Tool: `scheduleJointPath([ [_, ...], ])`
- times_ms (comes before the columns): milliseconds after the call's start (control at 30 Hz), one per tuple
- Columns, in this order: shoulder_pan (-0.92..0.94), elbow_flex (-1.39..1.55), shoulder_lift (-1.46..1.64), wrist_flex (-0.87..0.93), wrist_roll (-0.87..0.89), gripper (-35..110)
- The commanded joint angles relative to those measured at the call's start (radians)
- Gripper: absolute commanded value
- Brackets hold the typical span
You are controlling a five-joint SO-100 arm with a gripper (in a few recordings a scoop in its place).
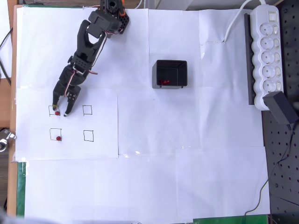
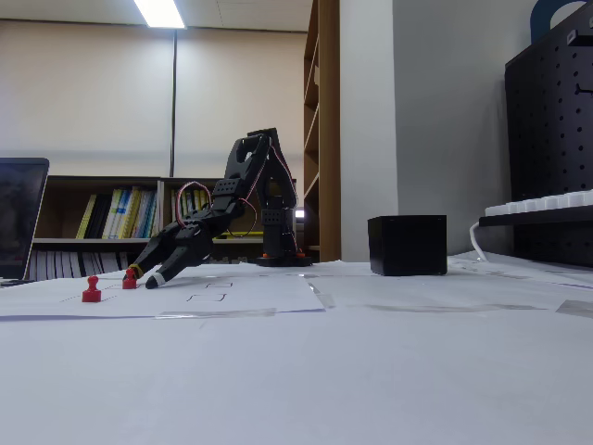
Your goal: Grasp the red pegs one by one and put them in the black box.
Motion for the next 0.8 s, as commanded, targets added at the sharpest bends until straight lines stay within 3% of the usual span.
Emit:
scheduleJointPath([
  [0,0.021,0.081,0.015,-0.031,-0.021,17],
  [767,0.032,0.117,0.044,-0.032,-0.083,8],
])
